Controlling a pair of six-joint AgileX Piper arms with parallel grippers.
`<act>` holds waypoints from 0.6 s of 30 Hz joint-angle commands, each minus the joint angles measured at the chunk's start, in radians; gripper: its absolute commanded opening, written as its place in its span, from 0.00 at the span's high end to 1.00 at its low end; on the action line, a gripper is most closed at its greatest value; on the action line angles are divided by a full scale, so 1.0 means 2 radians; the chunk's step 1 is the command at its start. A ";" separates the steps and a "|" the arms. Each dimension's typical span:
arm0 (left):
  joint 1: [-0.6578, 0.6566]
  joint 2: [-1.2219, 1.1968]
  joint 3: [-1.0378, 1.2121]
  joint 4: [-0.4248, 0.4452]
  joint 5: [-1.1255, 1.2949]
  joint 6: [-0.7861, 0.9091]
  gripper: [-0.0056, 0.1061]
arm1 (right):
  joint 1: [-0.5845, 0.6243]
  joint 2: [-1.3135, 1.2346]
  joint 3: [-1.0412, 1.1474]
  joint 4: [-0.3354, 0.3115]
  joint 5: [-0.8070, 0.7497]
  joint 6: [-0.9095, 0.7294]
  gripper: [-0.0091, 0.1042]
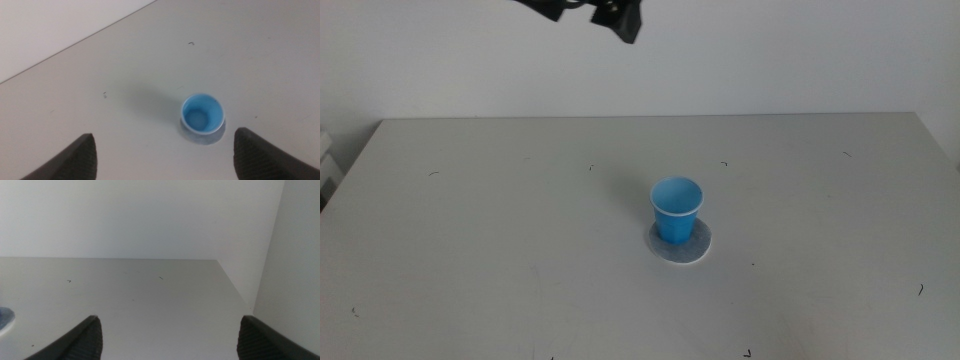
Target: Place an empty cup on a cup mat.
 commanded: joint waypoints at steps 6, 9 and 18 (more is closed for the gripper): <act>0.003 -0.178 0.164 0.080 -0.083 -0.028 0.01 | 0.000 -0.010 -0.006 -0.005 -0.039 -0.004 0.09; 0.003 -0.249 0.240 0.118 -0.140 -0.039 0.01 | 0.000 -0.010 -0.006 -0.005 -0.039 -0.004 0.09; 0.082 -0.388 0.405 0.142 -0.187 -0.071 0.01 | 0.000 -0.010 -0.006 -0.005 -0.039 -0.004 0.09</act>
